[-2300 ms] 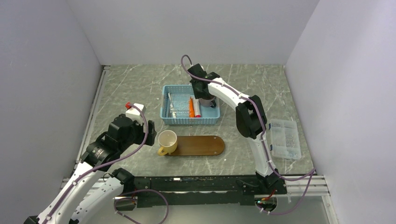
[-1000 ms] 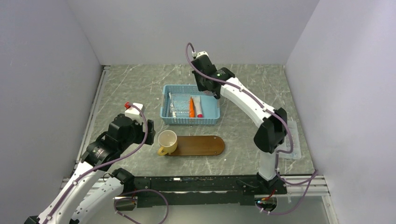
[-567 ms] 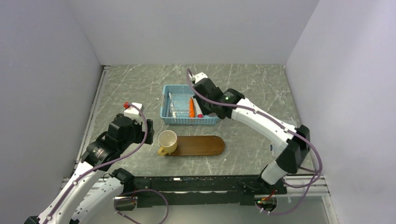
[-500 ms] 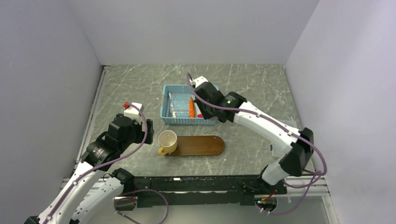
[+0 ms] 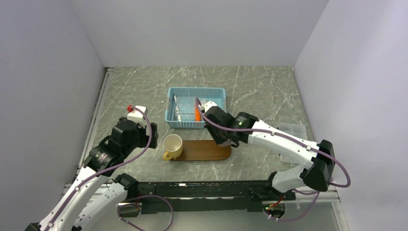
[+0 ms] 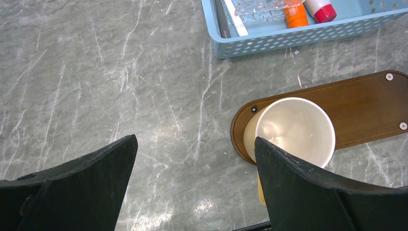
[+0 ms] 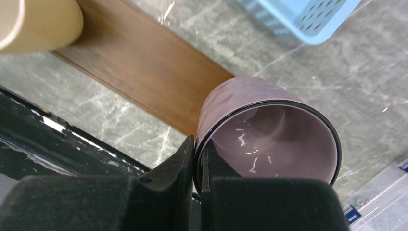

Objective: Prepare toiletry sets of a toothbrush and toothpaste on the tray

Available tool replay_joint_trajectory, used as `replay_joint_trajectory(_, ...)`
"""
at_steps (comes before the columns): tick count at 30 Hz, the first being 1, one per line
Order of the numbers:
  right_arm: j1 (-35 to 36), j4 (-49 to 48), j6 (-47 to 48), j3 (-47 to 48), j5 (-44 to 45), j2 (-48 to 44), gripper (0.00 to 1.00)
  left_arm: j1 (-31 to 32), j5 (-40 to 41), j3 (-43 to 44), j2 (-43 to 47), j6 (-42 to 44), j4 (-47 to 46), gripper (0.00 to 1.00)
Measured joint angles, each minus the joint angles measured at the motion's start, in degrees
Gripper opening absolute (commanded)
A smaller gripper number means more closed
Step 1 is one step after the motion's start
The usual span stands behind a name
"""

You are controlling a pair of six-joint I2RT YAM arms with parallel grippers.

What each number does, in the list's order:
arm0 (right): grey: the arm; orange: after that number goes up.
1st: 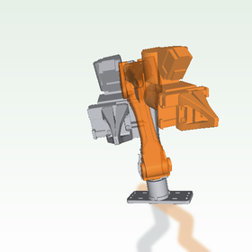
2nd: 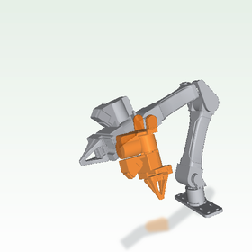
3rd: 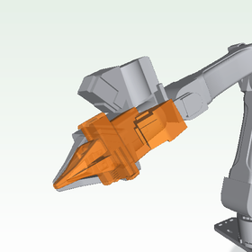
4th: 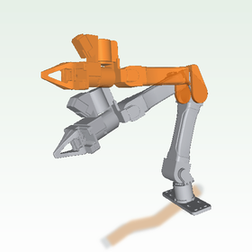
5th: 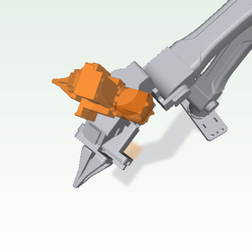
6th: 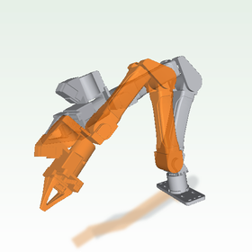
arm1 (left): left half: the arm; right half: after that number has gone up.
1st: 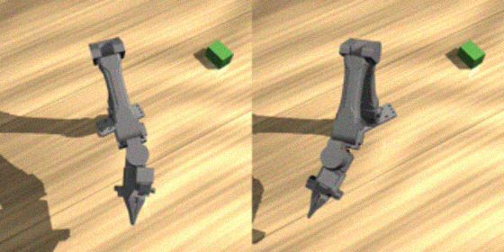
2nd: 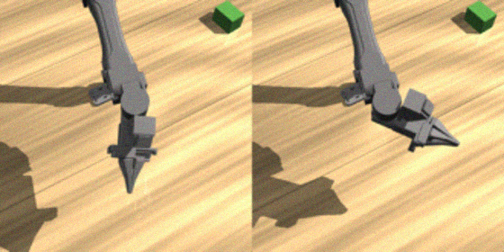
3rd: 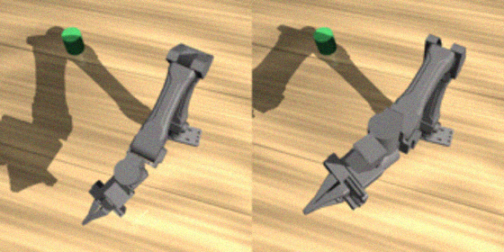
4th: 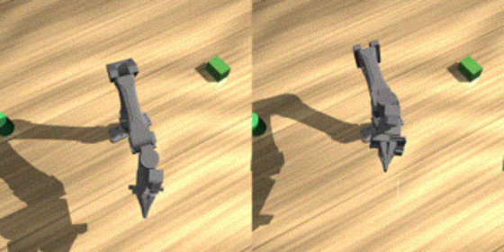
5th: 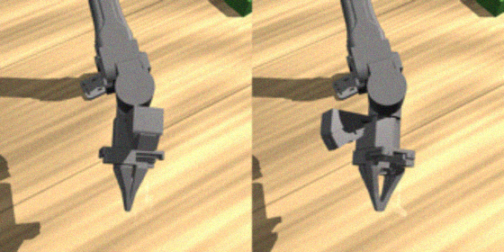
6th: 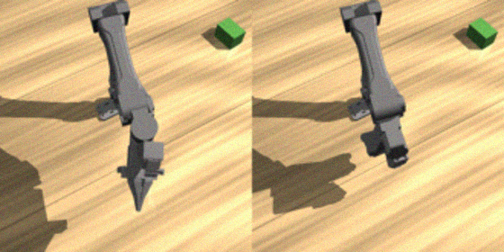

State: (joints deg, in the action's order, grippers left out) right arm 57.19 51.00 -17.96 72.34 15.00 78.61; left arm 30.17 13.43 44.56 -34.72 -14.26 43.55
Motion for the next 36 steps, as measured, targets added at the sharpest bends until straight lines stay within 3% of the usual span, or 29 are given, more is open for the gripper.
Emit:
replay_joint_trajectory(17, 3.28, -3.85, -5.68, -9.44, -1.14, 0.5, 0.0, 0.0, 0.0, 0.0, -0.02, 0.0, 0.02, 0.98)
replay_joint_trajectory(36, 3.28, -7.39, -6.67, -10.45, -1.14, 4.0, 0.0, 0.0, -0.02, 0.0, -0.52, 0.0, 0.0, 0.98)
